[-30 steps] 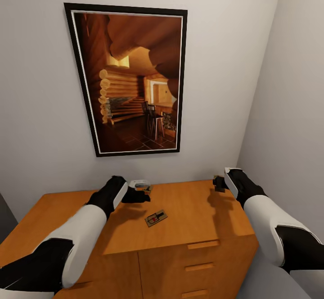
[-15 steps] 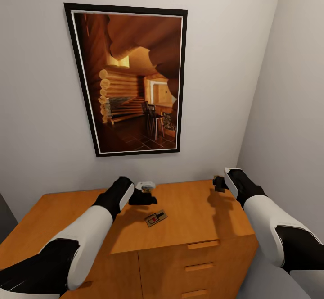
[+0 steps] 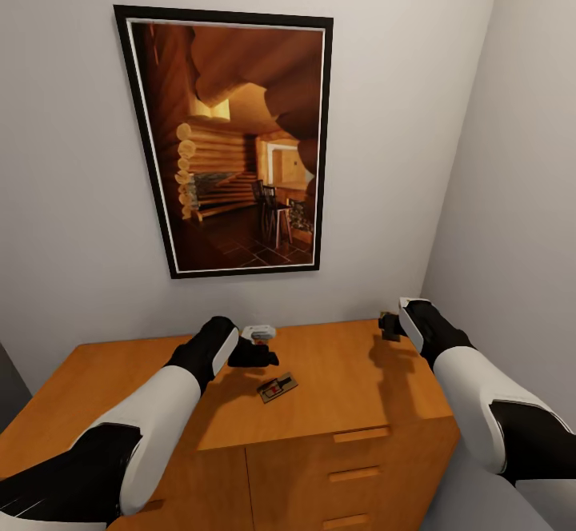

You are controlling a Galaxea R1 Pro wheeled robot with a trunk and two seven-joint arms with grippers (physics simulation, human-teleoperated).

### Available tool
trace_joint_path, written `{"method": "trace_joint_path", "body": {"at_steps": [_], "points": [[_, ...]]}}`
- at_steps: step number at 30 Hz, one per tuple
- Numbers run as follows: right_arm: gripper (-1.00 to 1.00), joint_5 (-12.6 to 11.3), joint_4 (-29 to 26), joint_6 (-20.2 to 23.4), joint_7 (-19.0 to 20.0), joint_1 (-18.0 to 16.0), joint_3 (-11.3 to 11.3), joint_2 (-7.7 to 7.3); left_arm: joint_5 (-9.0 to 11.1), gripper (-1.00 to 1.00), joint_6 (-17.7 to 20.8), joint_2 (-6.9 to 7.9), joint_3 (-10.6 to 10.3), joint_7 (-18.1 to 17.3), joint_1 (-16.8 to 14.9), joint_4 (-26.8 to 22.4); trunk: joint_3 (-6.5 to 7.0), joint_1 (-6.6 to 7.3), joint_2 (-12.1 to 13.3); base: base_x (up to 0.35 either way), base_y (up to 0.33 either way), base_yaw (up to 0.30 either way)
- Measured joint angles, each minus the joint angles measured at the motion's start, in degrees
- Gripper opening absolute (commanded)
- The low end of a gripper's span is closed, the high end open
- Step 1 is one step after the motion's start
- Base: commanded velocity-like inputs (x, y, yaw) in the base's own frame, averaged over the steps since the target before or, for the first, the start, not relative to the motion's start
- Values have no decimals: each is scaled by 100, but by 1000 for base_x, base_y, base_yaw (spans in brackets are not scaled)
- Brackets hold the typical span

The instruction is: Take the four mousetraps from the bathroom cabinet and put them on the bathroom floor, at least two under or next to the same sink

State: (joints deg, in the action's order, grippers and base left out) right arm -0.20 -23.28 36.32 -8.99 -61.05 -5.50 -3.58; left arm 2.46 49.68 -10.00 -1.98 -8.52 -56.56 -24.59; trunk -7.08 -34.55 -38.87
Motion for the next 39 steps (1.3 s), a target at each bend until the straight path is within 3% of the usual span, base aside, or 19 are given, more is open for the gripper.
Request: {"method": "trace_joint_path", "body": {"at_steps": [13, 33, 39], "points": [[-100, 1, 0, 0, -1, 0, 0, 4, -10, 100, 8, 0, 3, 10, -1, 4, 0, -2, -1, -180, 0, 0], [-100, 12, 0, 0, -11, 0, 0, -5, -13, 100, 0, 0, 0, 2, 0, -5, 0, 0, 0, -11, 0, -1], [-100, 19, 0, 0, -88, 0, 1, -3, -14, 100, 1, 0, 0, 2, -1, -5, 0, 0, 0, 0, 0, -190]]}}
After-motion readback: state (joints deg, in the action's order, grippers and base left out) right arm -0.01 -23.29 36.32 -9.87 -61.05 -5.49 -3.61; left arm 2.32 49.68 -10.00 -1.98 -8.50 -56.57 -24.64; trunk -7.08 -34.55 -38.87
